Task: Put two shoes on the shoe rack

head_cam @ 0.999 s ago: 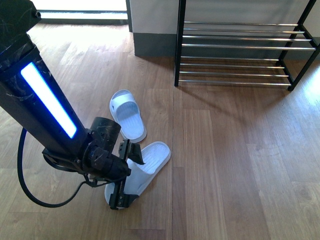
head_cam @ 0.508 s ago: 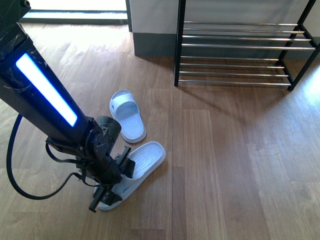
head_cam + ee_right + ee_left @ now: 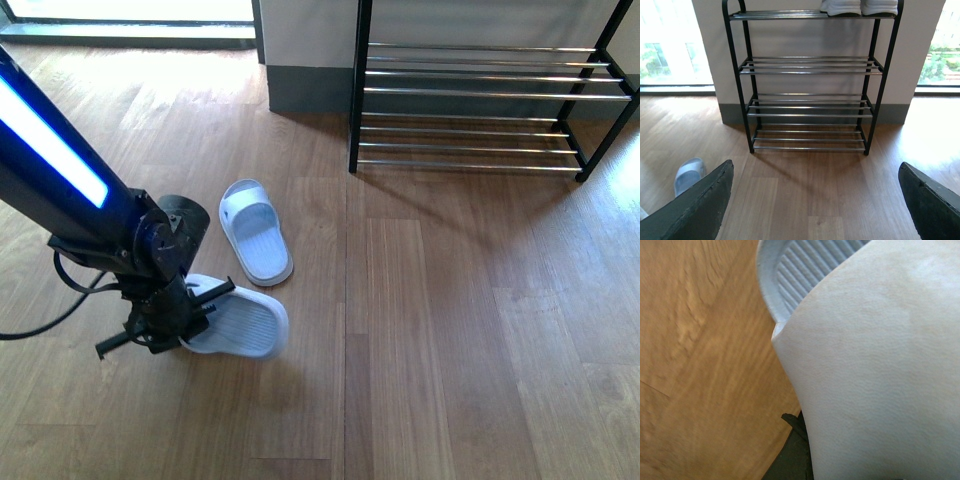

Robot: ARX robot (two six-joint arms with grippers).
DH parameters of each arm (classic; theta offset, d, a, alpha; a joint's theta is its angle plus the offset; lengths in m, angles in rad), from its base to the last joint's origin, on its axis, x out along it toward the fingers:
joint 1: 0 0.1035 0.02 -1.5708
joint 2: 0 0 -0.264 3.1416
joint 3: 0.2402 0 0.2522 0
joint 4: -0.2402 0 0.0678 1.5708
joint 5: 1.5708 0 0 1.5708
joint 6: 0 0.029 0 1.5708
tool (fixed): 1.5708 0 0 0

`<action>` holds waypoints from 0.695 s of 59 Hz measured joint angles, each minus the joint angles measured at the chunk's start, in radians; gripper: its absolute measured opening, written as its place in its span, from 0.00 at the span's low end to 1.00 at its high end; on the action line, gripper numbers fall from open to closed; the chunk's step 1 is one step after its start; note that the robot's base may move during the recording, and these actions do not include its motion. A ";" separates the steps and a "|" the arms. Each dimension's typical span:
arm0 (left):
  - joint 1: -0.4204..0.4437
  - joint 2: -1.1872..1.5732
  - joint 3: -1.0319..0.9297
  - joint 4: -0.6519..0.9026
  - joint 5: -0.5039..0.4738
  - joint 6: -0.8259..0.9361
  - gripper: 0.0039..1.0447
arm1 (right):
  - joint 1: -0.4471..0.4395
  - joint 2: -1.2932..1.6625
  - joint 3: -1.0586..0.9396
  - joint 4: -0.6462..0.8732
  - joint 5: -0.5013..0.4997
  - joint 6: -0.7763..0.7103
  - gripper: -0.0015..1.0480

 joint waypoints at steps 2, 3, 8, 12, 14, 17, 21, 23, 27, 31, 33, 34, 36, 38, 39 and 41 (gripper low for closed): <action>0.005 -0.011 -0.008 0.010 -0.009 0.026 0.02 | 0.000 0.000 0.000 0.000 0.000 0.000 0.91; 0.009 -0.021 -0.019 0.024 -0.027 0.050 0.02 | 0.000 0.000 0.000 0.000 0.000 0.000 0.91; 0.029 -0.066 -0.061 0.099 -0.119 0.174 0.02 | 0.000 0.000 0.000 0.000 0.000 0.000 0.91; 0.048 -0.100 -0.096 0.146 -0.149 0.270 0.02 | 0.000 0.000 0.000 0.000 0.000 0.000 0.91; 0.053 -0.110 -0.109 0.164 -0.162 0.299 0.02 | 0.000 0.000 0.000 0.000 0.000 0.000 0.91; 0.060 -0.127 -0.133 0.196 -0.183 0.342 0.02 | 0.000 0.000 0.000 0.000 0.000 0.000 0.91; 0.070 -0.153 -0.167 0.233 -0.198 0.411 0.02 | 0.000 0.000 0.000 0.000 0.000 0.000 0.91; 0.071 -0.161 -0.182 0.252 -0.209 0.432 0.02 | 0.000 0.000 0.000 0.000 0.000 0.000 0.91; 0.073 -0.188 -0.220 0.298 -0.221 0.482 0.02 | 0.000 0.000 0.000 0.000 0.000 0.000 0.91; 0.075 -0.219 -0.261 0.336 -0.222 0.517 0.02 | 0.000 0.000 0.000 0.000 0.000 0.000 0.91; 0.076 -0.237 -0.282 0.354 -0.221 0.531 0.02 | 0.000 0.000 0.000 0.000 0.000 0.000 0.91; 0.076 -0.246 -0.293 0.364 -0.220 0.544 0.02 | 0.000 0.000 0.000 0.000 0.000 0.000 0.91; 0.079 -0.279 -0.327 0.381 -0.213 0.556 0.02 | 0.000 0.000 0.000 0.000 0.000 0.000 0.91; 0.082 -0.311 -0.359 0.405 -0.213 0.574 0.02 | 0.000 0.000 0.000 0.000 0.000 0.000 0.91; 0.083 -0.327 -0.375 0.417 -0.213 0.583 0.02 | 0.000 0.000 0.000 0.000 0.000 0.000 0.91; 0.089 -0.362 -0.405 0.431 -0.208 0.599 0.02 | 0.000 0.000 0.000 0.000 0.000 0.000 0.91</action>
